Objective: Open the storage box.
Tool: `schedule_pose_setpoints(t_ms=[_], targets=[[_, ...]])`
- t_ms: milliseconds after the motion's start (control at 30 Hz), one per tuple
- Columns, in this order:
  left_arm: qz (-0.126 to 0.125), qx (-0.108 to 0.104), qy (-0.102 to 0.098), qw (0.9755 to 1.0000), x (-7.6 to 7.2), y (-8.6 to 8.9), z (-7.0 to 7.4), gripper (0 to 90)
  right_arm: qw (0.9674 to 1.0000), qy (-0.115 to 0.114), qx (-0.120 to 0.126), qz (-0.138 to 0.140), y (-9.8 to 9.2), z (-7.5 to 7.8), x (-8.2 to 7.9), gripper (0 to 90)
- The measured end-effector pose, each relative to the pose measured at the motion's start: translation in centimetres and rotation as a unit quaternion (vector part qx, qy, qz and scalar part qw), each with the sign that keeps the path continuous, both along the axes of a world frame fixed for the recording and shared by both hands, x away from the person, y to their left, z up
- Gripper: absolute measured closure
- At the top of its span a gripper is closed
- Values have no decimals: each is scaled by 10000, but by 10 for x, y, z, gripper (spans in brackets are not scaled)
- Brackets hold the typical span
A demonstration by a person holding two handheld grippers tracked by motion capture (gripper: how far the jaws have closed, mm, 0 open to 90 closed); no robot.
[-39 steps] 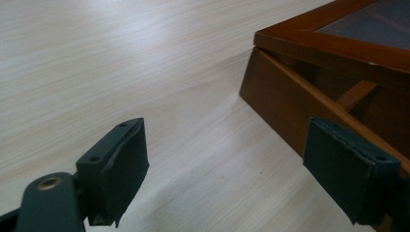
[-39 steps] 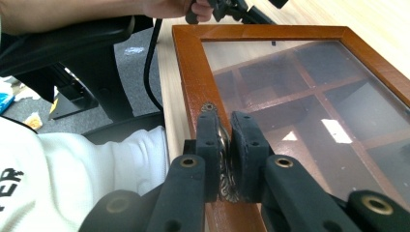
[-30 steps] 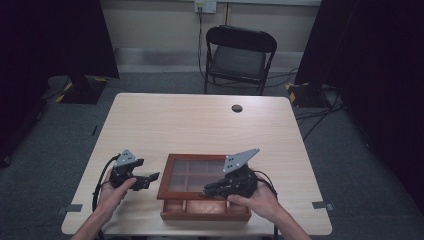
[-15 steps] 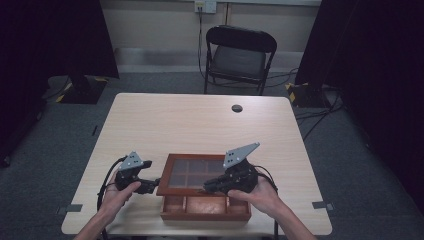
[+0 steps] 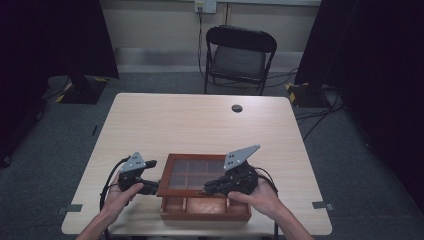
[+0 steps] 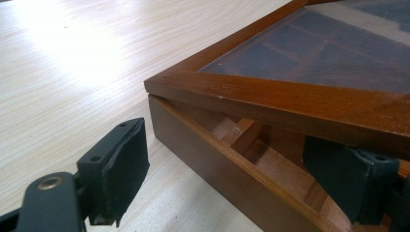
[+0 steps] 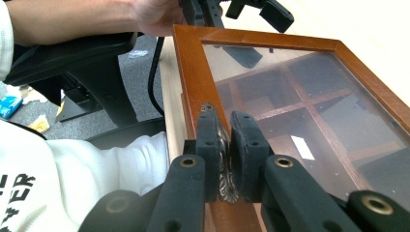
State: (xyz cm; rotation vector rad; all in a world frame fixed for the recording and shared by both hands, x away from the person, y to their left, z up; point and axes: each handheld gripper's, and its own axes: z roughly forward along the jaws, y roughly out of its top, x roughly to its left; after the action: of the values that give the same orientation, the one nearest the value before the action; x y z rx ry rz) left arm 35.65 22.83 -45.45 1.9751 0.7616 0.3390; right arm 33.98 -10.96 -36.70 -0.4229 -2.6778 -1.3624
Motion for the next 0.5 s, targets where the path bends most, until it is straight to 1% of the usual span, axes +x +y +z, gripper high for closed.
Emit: schedule_pose_setpoints(t_ms=[67, 100, 133, 167, 200, 267, 300, 333, 367, 400, 433, 467, 500], targets=[[-11, -2, -23, 10000, 0, 0, 0, 163, 10000, 14, 8, 7, 0, 0, 0, 827], [-11, 19, -21, 10000, 0, -1, 1, 163, 9999, 63, 98, 9, -2, 1, 1, 798], [-21, -12, -27, 10000, 0, -1, 0, 163, 9999, 63, 98, 9, -2, 1, 1, 798], [-19, -26, -21, 10000, 0, -1, 0, 163, 9999, 78, 131, 12, -3, 1, 1, 770], [-16, -45, -18, 10000, 0, 0, 0, 163, 9999, 39, 130, -6, -4, 3, 0, 725], [-12, -77, -19, 10000, 0, 0, 1, 164, 9998, 13, 181, -30, -8, 6, -1, 692], [7, -97, -24, 9999, 0, 0, 1, 165, 9998, -74, 171, -113, -12, 8, -3, 644], [8, -90, -37, 10000, 0, 0, 2, 165, 9998, -74, 171, -113, -12, 8, -3, 644], [12, -99, -39, 9999, 0, 0, 2, 167, 9995, -55, 166, -274, -17, 10, -2, 597], [30, -109, -58, 9999, 0, 0, 3, 167, 9995, -55, 166, -274, -17, 10, -2, 597], [36, -96, -66, 9999, 0, 0, 3, 171, 9991, -40, 151, -395, -21, 11, -2, 557], [40, -98, -69, 9999, -1, -1, 4, 174, 9987, -70, 186, -471, -26, 12, -1, 552], [25, -79, -89, 9999, -1, -1, 5, 179, 9978, -45, 366, -555, -35, 12, -1, 518]])
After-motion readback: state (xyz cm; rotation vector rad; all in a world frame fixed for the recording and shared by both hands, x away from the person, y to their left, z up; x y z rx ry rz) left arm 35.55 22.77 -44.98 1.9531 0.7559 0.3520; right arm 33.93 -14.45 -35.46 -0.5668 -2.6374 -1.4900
